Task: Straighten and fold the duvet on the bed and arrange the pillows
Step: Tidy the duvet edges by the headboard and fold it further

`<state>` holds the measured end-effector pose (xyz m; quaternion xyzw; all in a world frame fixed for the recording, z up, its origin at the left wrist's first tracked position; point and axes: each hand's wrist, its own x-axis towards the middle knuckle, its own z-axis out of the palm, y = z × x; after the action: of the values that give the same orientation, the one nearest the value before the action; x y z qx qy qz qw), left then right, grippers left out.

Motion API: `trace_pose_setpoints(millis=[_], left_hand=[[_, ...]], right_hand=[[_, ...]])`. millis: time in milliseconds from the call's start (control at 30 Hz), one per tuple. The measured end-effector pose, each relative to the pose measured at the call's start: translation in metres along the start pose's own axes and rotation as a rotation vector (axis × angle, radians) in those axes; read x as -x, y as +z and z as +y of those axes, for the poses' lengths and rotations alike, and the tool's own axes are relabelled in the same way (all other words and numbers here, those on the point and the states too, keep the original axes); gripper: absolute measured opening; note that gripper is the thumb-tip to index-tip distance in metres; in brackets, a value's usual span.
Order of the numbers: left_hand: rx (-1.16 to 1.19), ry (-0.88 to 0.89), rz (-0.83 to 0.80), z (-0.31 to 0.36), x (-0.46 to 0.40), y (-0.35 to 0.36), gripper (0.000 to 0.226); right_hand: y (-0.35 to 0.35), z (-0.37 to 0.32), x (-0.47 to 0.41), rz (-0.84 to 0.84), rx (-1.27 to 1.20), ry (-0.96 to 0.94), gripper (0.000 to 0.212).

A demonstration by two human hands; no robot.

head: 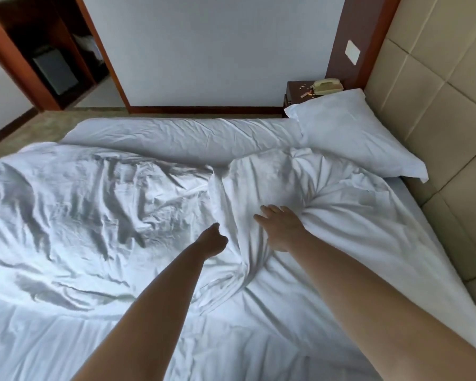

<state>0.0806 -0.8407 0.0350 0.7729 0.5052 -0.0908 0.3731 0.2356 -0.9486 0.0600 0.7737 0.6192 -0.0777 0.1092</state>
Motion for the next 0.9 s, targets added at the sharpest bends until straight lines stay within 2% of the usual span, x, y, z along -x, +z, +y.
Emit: trace_pose_setpoints(millis=[233, 467, 767, 833, 900], left_hand=[[0.078, -0.059, 0.022, 0.024, -0.032, 0.008, 0.059], [0.038, -0.114, 0.024, 0.032, -0.086, 0.002, 0.064], [0.398, -0.215, 0.008, 0.051, -0.168, 0.021, 0.085], [0.568, -0.261, -0.027, 0.053, -0.183, 0.024, 0.095], [0.721, -0.3, -0.076, 0.055, -0.192, 0.023, 0.093]], right_hand=[[0.004, 0.032, -0.038, 0.002, -0.016, -0.021, 0.071], [0.011, 0.058, -0.07, -0.06, -0.038, -0.012, 0.073], [0.031, 0.088, -0.133, -0.11, -0.109, 0.054, 0.083], [0.036, 0.092, -0.135, -0.156, -0.138, 0.07, 0.085], [0.039, 0.094, -0.135, -0.198, -0.151, 0.073, 0.084]])
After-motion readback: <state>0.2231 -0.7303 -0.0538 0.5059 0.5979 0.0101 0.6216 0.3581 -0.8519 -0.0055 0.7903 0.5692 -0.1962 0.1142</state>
